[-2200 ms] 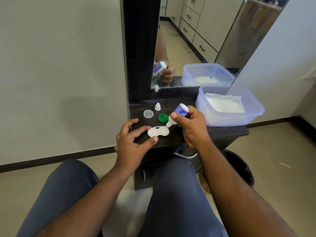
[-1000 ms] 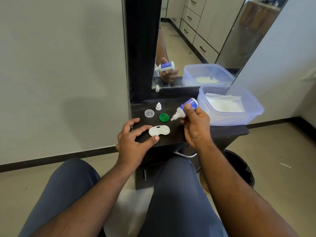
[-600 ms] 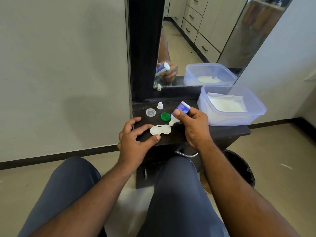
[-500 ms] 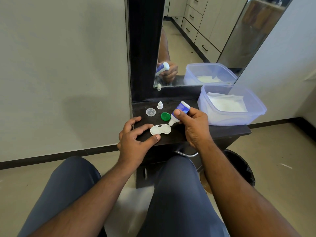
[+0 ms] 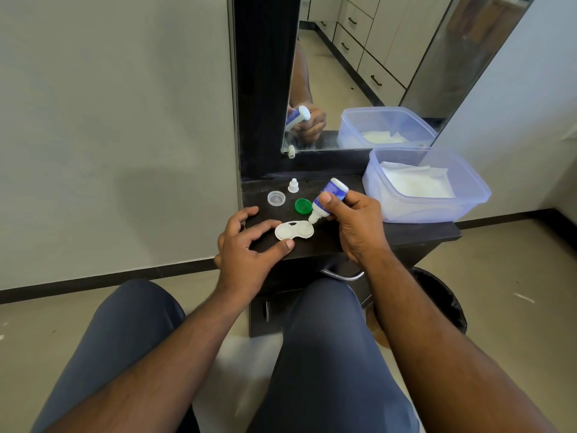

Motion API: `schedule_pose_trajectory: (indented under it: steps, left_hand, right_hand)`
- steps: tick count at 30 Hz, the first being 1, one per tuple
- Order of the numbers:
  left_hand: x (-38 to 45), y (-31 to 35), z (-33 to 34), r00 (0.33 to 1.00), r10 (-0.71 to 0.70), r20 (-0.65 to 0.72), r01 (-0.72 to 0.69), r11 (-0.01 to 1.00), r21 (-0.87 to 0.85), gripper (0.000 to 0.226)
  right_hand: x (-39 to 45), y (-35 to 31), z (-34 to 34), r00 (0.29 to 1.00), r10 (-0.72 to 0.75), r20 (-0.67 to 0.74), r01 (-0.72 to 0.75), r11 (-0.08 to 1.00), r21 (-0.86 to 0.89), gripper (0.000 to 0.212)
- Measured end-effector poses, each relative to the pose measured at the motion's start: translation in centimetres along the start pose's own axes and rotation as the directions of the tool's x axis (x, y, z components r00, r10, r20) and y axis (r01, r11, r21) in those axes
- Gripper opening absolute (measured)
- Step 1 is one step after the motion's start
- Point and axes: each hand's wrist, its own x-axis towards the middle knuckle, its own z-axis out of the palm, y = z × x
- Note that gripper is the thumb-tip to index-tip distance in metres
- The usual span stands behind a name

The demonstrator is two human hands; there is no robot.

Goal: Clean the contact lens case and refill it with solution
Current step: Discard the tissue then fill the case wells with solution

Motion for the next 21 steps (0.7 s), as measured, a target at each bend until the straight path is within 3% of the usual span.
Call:
schedule_pose_trajectory:
  steps: [9,15,21]
  left_hand:
    - [-0.01,0.06,-0.06,1.000,-0.005,0.000,0.005,1.000,0.001,0.039]
    - [-0.08,0.29,-0.12,1.000,-0.015,0.001,0.015,0.999,0.035,0.034]
    - [-0.24,0.48,-0.27,1.000,-0.028,0.002,0.028,0.998,0.054,0.032]
  right_hand:
    - [0.15,0.19,-0.04,1.000,0.005,0.002,-0.004,1.000,-0.006,0.002]
    - [0.27,0.06,0.14,0.998,-0.018,-0.064,0.027,0.988,0.150,0.014]
    - [0.18,0.10,0.18,0.996,-0.027,-0.088,0.044,0.980,0.196,0.002]
